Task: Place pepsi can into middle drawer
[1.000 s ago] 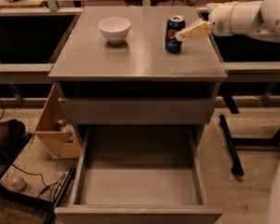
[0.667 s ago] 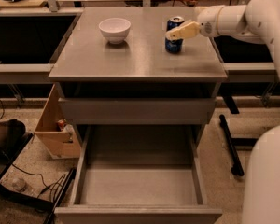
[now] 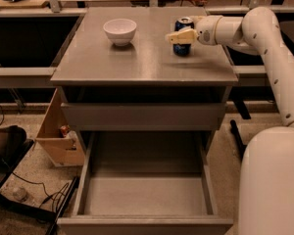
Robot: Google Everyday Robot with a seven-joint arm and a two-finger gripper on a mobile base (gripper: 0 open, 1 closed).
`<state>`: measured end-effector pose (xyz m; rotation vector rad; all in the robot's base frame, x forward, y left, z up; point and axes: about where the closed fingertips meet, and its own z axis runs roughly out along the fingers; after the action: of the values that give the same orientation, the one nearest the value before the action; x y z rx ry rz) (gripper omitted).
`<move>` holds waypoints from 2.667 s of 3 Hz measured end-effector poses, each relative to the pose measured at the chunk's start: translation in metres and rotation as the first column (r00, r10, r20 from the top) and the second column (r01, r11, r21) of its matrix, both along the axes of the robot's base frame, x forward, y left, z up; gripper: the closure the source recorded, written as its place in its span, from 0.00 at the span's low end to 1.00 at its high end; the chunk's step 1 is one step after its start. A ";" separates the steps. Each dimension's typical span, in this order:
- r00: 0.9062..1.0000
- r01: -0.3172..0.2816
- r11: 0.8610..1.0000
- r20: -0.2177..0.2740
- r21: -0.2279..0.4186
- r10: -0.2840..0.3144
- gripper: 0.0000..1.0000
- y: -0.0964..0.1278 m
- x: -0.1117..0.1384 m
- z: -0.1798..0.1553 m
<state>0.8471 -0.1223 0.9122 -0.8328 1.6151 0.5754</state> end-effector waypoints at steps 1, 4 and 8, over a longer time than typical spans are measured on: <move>1.000 -0.009 1.000 0.023 0.015 0.009 0.41 0.006 0.008 -0.008; 0.998 -0.027 1.000 0.061 -0.009 0.028 1.00 0.016 -0.001 0.019; 0.958 0.181 0.983 0.219 0.041 -0.186 1.00 -0.033 -0.204 0.122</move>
Offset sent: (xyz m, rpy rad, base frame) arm 0.0070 0.0056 -0.0072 0.0140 -0.0206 0.0080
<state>0.6430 -0.1557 1.0345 -0.6965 1.4593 0.3534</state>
